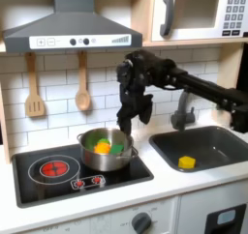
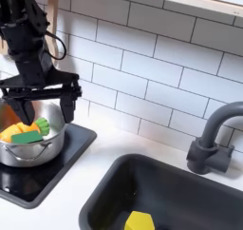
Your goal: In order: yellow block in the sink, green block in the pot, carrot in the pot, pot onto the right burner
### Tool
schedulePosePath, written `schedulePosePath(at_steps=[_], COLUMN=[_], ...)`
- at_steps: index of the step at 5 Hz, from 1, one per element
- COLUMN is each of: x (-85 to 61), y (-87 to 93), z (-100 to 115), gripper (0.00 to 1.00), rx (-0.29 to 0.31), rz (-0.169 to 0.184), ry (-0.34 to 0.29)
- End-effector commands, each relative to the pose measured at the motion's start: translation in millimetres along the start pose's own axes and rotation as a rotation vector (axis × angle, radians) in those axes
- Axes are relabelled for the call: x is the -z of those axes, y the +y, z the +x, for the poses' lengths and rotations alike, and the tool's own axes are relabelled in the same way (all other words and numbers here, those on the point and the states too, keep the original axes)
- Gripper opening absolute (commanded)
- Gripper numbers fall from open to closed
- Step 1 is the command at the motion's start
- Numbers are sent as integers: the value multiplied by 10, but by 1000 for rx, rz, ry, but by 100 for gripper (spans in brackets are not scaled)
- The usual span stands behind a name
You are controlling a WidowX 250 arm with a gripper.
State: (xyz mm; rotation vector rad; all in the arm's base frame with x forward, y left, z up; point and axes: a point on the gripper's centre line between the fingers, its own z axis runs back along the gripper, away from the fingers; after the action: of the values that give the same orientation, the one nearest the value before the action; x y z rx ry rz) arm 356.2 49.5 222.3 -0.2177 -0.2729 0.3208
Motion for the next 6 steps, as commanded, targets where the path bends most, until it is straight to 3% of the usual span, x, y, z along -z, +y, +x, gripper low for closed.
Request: schedulePosePath(at_steps=[1, 6], x=[-70, -46], y=[-40, -82], z=[-197, -207], gripper=[100, 100], rx=[-10, 2], rz=[22, 18], ry=[33, 44])
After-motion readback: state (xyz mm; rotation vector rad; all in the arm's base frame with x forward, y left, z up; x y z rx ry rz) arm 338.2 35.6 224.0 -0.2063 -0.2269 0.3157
